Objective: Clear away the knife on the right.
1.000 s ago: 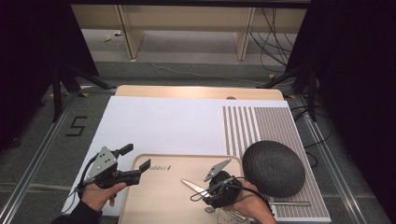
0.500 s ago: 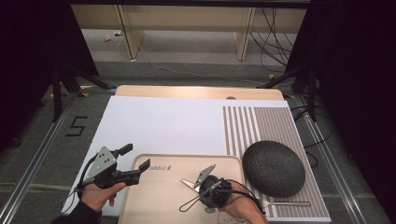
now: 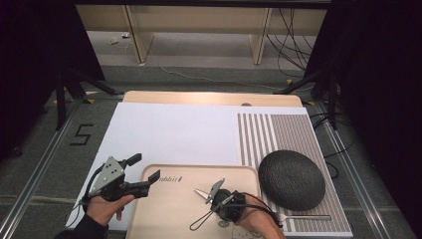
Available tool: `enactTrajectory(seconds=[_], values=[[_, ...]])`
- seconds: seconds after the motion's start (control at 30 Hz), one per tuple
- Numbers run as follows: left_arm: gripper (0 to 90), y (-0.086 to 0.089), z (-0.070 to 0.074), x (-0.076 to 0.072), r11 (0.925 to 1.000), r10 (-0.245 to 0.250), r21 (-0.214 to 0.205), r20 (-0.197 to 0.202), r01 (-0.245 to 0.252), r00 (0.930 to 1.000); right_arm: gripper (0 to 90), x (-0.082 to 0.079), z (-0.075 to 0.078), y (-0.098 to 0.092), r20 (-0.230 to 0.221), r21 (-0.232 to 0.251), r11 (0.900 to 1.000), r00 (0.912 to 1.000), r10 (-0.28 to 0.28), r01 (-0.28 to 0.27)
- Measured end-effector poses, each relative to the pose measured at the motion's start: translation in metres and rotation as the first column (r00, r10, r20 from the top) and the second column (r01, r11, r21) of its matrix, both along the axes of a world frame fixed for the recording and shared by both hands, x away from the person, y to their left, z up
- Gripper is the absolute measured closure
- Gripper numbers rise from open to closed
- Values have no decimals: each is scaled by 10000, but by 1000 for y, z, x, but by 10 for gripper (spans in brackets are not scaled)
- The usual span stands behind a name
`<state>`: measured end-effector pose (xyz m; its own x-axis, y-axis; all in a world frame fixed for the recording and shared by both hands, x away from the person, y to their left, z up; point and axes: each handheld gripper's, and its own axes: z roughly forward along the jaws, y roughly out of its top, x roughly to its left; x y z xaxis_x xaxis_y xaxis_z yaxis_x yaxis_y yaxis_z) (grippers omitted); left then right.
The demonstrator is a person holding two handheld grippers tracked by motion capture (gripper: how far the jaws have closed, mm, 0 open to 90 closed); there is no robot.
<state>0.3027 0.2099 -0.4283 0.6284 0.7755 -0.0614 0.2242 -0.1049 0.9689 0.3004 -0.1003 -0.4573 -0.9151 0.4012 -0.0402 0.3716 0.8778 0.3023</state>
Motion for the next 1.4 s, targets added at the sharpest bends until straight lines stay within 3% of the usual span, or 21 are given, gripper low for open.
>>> enactTrajectory(seconds=[0.73, 1.0, 1.4], values=[[166, 0, 0, 0, 10000, 17, 1, -9, -17, 10000, 900, 18, 1, -25, 468, -202, 9905, 9897, -1350, 1361], [166, 0, 0, 0, 10000, 10, -1, -6, -10, 10000, 900, 22, 1, -33, 453, -318, 9836, 9833, -1762, 1777], [166, 0, 0, 0, 10000, 14, 7, -17, -14, 10000, 900, 24, 2, -45, 37, -346, 9750, 9756, -2196, 2195]])
